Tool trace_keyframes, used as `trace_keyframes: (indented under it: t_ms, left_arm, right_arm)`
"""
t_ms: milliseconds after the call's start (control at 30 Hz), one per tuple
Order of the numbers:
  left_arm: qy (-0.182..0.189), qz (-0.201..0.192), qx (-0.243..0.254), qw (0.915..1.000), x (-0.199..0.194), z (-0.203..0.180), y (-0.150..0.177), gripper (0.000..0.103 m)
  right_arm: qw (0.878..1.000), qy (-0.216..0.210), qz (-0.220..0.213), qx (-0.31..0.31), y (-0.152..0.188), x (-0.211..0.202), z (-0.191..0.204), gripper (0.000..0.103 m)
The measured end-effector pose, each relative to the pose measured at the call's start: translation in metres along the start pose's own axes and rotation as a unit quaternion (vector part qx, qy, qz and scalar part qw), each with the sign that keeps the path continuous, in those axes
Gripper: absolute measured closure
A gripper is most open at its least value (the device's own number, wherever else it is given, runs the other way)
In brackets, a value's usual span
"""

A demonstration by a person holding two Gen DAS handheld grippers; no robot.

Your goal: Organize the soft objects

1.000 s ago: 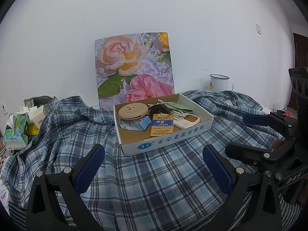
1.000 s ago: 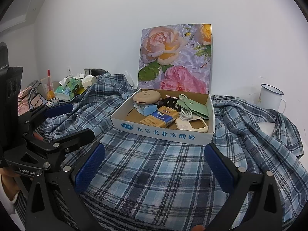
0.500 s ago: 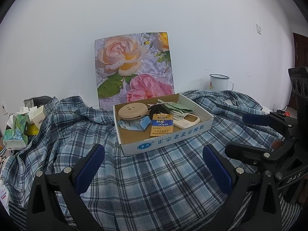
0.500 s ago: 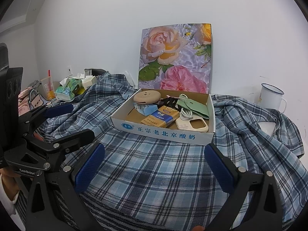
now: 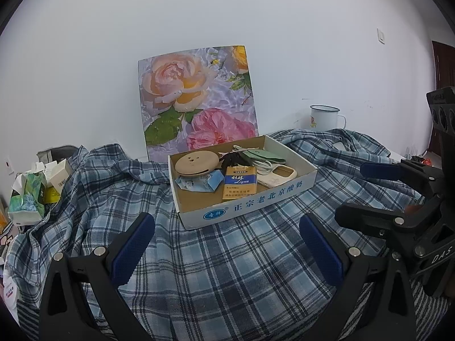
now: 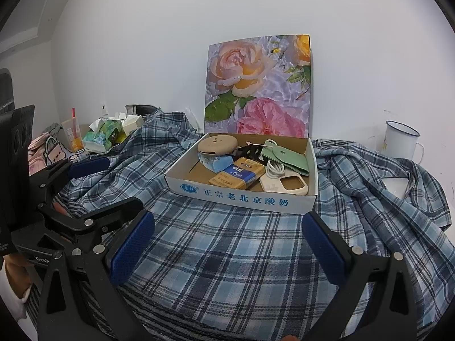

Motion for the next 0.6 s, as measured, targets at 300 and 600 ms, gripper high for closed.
trace_keyframes:
  t_ms: [300, 600]
  left_arm:
    - [0.001, 0.0, 0.0, 1.0, 0.0006, 0.0008, 0.0004, 0.0]
    - [0.001, 0.0, 0.0, 1.0, 0.0001, 0.001, 0.0001, 0.0]
  right_arm:
    - [1.0, 0.001, 0.0, 0.0, -0.0005, 0.001, -0.0007, 0.0]
    - [1.0, 0.001, 0.0, 0.0, -0.0007, 0.0008, -0.0007, 0.0]
Point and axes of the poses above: each gripper's, at about its wrist camera, not at the fingertips, and x roughly the way its jaws point, z to its left, y to its underside, the point moved 1 cm from there along x, roughly the way its jaws point, and after that the axes turned 2 degrees about y, right-handed, at the moved point
